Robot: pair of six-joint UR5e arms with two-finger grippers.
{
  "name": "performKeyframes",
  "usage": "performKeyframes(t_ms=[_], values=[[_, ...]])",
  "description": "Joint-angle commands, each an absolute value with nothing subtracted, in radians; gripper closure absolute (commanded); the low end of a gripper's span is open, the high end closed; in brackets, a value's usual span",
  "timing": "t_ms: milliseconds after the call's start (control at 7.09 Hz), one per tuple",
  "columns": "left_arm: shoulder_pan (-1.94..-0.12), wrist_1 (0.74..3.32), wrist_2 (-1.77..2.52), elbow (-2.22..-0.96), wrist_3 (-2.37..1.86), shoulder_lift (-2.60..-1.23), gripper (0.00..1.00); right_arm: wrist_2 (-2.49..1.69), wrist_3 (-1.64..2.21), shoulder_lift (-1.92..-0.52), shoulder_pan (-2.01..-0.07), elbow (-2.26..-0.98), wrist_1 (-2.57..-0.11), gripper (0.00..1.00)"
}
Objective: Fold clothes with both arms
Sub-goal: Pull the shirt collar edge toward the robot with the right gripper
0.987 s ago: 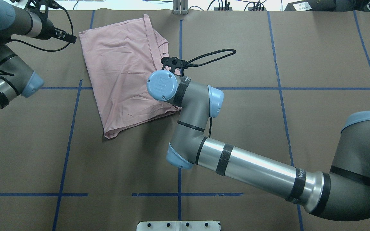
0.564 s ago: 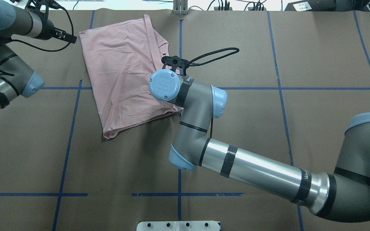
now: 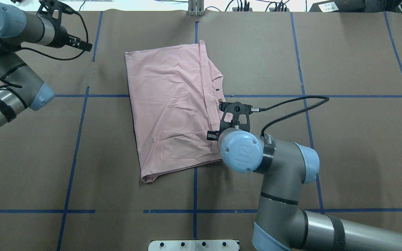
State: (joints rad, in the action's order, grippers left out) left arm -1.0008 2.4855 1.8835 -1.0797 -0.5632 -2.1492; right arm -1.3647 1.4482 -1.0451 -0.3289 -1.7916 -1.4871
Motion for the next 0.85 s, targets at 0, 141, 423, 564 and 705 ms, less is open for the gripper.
performKeyframes(t_ms=[0, 141, 423, 564, 705], values=[[-1.0, 2.482, 1.884, -1.088, -0.568, -2.149, 0.0, -1.263, 1.507, -1.134, -0.226, -1.876, -1.493, 1.0], [-1.0, 2.482, 1.884, -1.091, -0.577, -2.149, 0.0, -1.253, 1.508, -1.135, -0.209, -1.873, -1.493, 1.0], [-0.999, 2.479, 1.888, -1.113, -0.58, -2.149, 0.0, -1.223, 1.505, -1.143, -0.196, -1.882, -1.493, 0.0], [-0.999, 2.446, 1.917, -1.173, -0.615, -2.123, 0.0, -1.236, 1.482, -1.153, -0.201, -1.914, -1.49, 0.0], [-0.999, 2.38, 1.933, -1.28, -0.674, -2.082, 0.0, -1.25, 1.454, -1.169, -0.206, -1.96, -1.48, 0.0]])
